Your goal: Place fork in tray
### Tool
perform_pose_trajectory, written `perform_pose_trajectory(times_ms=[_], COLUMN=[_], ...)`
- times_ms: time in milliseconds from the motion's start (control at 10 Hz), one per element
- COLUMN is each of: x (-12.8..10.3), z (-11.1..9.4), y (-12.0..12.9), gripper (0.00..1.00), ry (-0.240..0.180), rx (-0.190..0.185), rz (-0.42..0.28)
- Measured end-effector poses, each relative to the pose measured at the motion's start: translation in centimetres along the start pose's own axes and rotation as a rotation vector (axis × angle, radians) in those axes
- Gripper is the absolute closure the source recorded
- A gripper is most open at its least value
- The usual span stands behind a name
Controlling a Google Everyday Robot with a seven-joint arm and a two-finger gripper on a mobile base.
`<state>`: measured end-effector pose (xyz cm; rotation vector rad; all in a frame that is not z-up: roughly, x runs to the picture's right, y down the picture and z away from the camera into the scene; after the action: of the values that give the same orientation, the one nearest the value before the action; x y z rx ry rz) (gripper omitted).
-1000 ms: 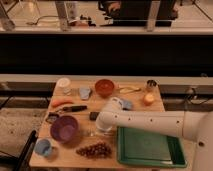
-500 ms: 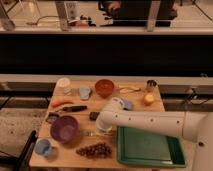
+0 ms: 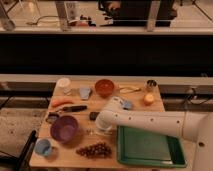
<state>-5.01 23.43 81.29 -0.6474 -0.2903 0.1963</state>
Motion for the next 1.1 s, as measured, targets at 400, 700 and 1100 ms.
perform_pose_trajectory(times_ms=[400, 700, 1100], x=[-0.4, -0.22, 0.3], z=[0.12, 0.23, 0.63], y=[-0.06, -0.12, 0.08], gripper=[0.54, 0.54, 0.59], ry=[-0.004, -0.003, -0.002], rx=[-0.008, -0.01, -0.017], rz=[-0.004, -0.002, 0.005])
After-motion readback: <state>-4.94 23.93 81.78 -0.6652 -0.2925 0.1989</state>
